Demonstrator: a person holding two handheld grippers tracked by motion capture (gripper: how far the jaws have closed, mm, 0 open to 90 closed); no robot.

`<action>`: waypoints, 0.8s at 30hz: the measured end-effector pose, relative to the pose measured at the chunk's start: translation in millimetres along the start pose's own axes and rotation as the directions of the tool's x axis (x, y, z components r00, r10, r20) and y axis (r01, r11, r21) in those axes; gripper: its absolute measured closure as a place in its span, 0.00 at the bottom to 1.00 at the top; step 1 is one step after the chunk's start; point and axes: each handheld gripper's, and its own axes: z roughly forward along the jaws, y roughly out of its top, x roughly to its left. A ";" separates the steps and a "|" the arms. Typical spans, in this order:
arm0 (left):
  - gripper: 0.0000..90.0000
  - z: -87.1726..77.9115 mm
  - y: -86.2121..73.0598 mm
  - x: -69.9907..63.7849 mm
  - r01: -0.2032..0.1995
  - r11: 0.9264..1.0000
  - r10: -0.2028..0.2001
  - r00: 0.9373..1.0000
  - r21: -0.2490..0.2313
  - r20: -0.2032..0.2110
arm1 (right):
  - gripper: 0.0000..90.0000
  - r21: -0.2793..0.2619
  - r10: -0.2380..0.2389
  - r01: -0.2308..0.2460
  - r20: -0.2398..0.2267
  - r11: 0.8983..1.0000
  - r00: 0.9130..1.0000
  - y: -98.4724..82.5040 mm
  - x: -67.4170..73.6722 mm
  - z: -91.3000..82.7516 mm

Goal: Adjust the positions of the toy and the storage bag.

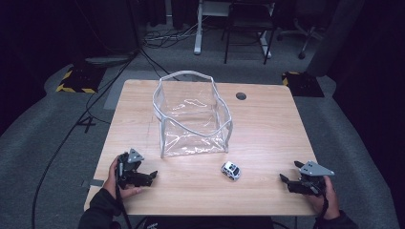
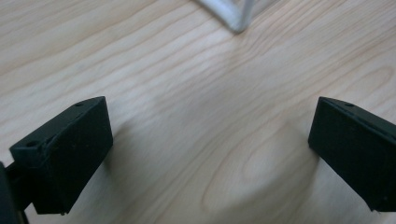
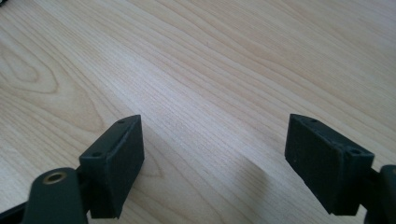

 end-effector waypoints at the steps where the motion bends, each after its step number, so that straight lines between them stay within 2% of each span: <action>1: 0.00 2.3 3.4 -0.6 -0.017 1.000 0.017 1.000 0.004 0.008 | 0.22 -0.002 -0.001 0.001 0.003 1.000 1.000 0.0 0.4 -0.1; 2: 0.00 2.3 3.4 -0.6 -0.017 1.000 0.017 1.000 0.004 0.008 | 0.22 -0.002 -0.001 0.001 0.003 1.000 1.000 0.0 0.4 -0.1; 4: 0.00 13.9 15.9 -6.5 -0.040 0.999 0.040 0.999 0.001 0.024 | 0.22 -0.006 -0.020 0.020 0.009 1.000 1.000 -0.3 1.4 -0.7; 6: 0.00 17.1 20.0 -8.4 -0.039 0.999 0.039 0.999 0.000 0.033 | 0.22 -0.007 -0.013 0.013 0.008 1.000 1.000 -0.1 2.2 -0.6; 7: 0.00 23.0 26.9 -11.2 -0.040 0.999 0.040 0.999 -0.003 0.024 | 0.22 -0.006 -0.022 0.022 0.006 1.000 1.000 -0.3 1.2 -0.7; 8: 0.00 23.0 26.9 -11.2 -0.040 0.999 0.040 0.999 -0.003 0.024 | 0.22 -0.006 -0.022 0.022 0.006 1.000 1.000 -0.3 1.2 -0.7; 9: 0.00 25.5 30.6 -11.4 -0.053 0.999 0.052 0.998 0.004 0.036 | 0.22 -0.003 -0.016 0.016 0.003 1.000 1.000 -0.1 1.1 -0.7; 10: 0.00 28.8 33.4 -12.4 -0.049 0.999 0.049 0.998 -0.001 0.040 | 0.22 -0.002 0.006 -0.006 -0.002 1.000 1.000 0.0 -0.5 0.5; 11: 0.00 31.7 36.6 -13.1 -0.048 0.999 0.048 0.998 -0.003 0.037 | 0.22 -0.002 0.006 -0.006 -0.002 1.000 1.000 0.0 -0.5 0.5; 12: 0.00 38.0 43.9 -14.2 -0.041 0.999 0.040 0.998 0.003 0.054 | 0.22 0.012 0.039 -0.039 -0.031 0.999 0.999 0.2 -4.7 1.5; 14: 0.01 41.7 48.1 -15.0 -0.042 0.999 0.042 0.998 -0.003 0.053 | 0.21 0.040 0.088 -0.085 -0.075 0.996 0.993 0.5 -11.9 3.5; 15: 0.01 48.4 56.8 -17.2 -0.061 0.998 0.061 0.996 -0.003 0.066 | 0.19 0.058 0.117 -0.112 -0.092 0.992 0.989 1.1 -15.0 5.2; 16: 0.03 48.4 56.8 -17.2 -0.061 0.998 0.061 0.996 -0.003 0.066 | 0.19 0.076 0.138 -0.130 -0.108 0.989 0.984 1.4 -18.2 6.5; 18: 0.03 53.7 63.7 -18.0 -0.072 0.997 0.072 0.995 -0.002 0.063 | 0.18 0.075 0.140 -0.132 -0.118 0.988 0.983 1.6 -19.6 7.8; 19: 0.03 58.5 68.9 -18.8 -0.073 0.997 0.073 0.994 -0.002 0.077 | 0.16 0.082 0.122 -0.111 -0.138 0.990 0.983 2.9 -19.0 8.6; 21: 0.03 60.4 71.1 -19.1 -0.072 0.997 0.072 0.995 -0.002 0.073 | 0.16 0.080 0.122 -0.112 -0.139 0.991 0.983 3.1 -18.4 9.3; 22: 0.03 61.8 73.5 -18.7 -0.084 0.996 0.084 0.994 -0.002 0.064 | 0.16 0.080 0.121 -0.110 -0.137 0.991 0.983 3.7 -17.8 10.1; 24: 0.02 64.7 76.4 -19.7 -0.086 0.996 0.086 0.993 -0.005 0.078 | 0.16 0.090 0.114 -0.101 -0.156 0.991 0.981 8.2 -16.1 13.3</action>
